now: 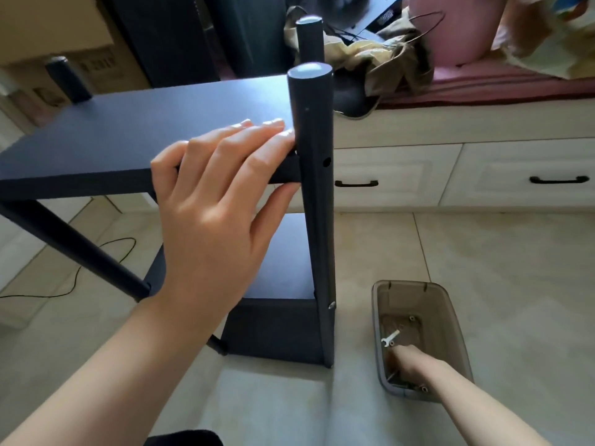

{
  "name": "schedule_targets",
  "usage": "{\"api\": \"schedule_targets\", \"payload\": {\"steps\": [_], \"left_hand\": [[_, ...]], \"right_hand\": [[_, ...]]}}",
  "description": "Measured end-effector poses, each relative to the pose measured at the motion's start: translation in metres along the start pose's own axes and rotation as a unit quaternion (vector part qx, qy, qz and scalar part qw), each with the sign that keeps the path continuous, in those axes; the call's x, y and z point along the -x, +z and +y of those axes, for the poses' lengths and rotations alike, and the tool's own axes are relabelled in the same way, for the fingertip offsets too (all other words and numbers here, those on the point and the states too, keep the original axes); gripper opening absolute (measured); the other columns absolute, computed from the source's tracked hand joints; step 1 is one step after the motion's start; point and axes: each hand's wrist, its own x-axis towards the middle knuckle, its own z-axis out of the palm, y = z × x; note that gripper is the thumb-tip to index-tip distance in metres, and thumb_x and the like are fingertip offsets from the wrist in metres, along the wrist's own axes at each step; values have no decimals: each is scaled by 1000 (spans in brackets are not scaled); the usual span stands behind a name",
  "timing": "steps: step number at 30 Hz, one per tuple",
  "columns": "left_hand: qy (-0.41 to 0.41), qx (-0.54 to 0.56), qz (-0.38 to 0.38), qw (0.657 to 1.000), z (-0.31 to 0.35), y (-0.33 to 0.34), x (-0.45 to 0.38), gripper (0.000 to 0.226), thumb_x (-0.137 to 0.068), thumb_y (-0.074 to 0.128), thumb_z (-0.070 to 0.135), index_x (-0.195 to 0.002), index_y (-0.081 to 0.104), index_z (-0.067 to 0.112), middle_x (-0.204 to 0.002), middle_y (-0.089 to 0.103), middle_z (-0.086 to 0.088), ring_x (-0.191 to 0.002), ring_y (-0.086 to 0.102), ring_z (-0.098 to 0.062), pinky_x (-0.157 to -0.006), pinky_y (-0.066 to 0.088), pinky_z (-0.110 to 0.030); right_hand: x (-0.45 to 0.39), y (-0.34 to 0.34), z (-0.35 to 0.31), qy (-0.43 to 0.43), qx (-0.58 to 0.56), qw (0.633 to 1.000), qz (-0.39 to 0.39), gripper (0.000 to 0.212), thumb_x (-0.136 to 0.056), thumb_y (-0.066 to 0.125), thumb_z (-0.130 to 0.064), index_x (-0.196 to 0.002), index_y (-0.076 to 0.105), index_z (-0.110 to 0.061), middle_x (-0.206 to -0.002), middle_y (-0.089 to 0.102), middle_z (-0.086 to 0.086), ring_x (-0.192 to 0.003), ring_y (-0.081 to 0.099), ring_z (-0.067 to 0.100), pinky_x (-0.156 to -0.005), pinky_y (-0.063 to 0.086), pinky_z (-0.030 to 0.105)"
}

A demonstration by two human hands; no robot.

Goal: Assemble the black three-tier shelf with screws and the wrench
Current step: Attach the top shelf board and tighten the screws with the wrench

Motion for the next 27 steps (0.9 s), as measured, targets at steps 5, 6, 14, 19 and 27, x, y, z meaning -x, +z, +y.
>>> {"api": "schedule_targets", "payload": {"steps": [5, 6, 14, 19, 27], "left_hand": [[-6, 2, -7, 1000, 0, -1, 1, 27, -103, 60, 24, -122, 69, 8, -127, 67, -4, -120, 62, -27, -99, 35, -43], [-6, 1, -7, 1000, 0, -1, 1, 26, -103, 60, 24, -122, 69, 7, -127, 67, -4, -120, 62, -28, -99, 35, -43], [-9, 10, -6, 1000, 1, -1, 0, 26, -103, 60, 24, -123, 69, 9, -126, 67, -3, -120, 62, -25, -99, 36, -42], [-17, 28, -19, 999, 3, -4, -1, 27, -103, 61, 26, -124, 69, 12, -127, 68, -1, -122, 61, -24, -101, 36, -42], [-65, 148, 18, 987, 11, -20, 2, 31, -93, 68, 21, -120, 64, 5, -108, 67, -12, -111, 54, -26, -98, 46, -42]], "right_hand": [[-11, 3, 3, -45, 98, 993, 38, 27, -97, 44, -13, -121, 56, -15, -132, 58, 14, -121, 56, 29, -87, 41, 27], [-11, 3, 2, -46, 104, 992, 46, 22, -98, 44, -14, -116, 57, -15, -132, 59, 14, -121, 57, 29, -89, 43, 28], [0, -19, -6, 8, 55, 996, 66, 41, -95, 46, -4, -135, 47, -11, -136, 54, 10, -122, 56, 25, -90, 42, 26], [33, -82, -20, -3, 65, 995, 69, 28, -83, 61, -8, -72, 41, -24, -114, 61, 11, -97, 60, 23, -73, 43, 25], [151, -177, -84, -96, 134, 979, 117, 14, -71, 68, -8, -84, 71, -3, -87, 71, 16, -80, 70, 27, -73, 60, 36]]}}
